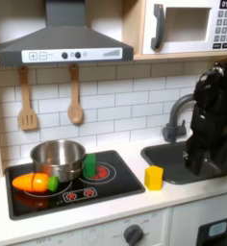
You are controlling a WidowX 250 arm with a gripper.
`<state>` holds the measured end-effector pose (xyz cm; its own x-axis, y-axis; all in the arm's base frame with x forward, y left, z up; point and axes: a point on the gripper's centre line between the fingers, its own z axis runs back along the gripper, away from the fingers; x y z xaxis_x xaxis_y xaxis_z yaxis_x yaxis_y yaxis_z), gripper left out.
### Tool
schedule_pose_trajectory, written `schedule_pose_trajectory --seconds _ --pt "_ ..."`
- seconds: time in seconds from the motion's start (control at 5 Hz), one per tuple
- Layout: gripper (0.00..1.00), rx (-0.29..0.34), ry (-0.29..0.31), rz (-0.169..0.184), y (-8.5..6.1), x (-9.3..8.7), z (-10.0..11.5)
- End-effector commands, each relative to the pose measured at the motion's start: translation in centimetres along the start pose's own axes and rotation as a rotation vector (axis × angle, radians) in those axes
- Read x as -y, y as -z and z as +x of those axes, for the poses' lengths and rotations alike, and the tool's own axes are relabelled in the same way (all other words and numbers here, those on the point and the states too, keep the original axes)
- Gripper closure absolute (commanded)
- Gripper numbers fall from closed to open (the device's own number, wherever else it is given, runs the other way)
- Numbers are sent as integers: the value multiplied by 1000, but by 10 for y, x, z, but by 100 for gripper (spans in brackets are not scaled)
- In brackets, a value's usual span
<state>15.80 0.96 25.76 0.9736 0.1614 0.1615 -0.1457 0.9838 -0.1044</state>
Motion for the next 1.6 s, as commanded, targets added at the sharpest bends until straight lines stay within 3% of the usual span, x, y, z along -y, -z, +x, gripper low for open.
schedule_pose_trajectory --seconds 0.0,1.4 --pt "0 22 -41 7 -2 -6 16" --pt "0 75 -215 26 -10 -41 62"
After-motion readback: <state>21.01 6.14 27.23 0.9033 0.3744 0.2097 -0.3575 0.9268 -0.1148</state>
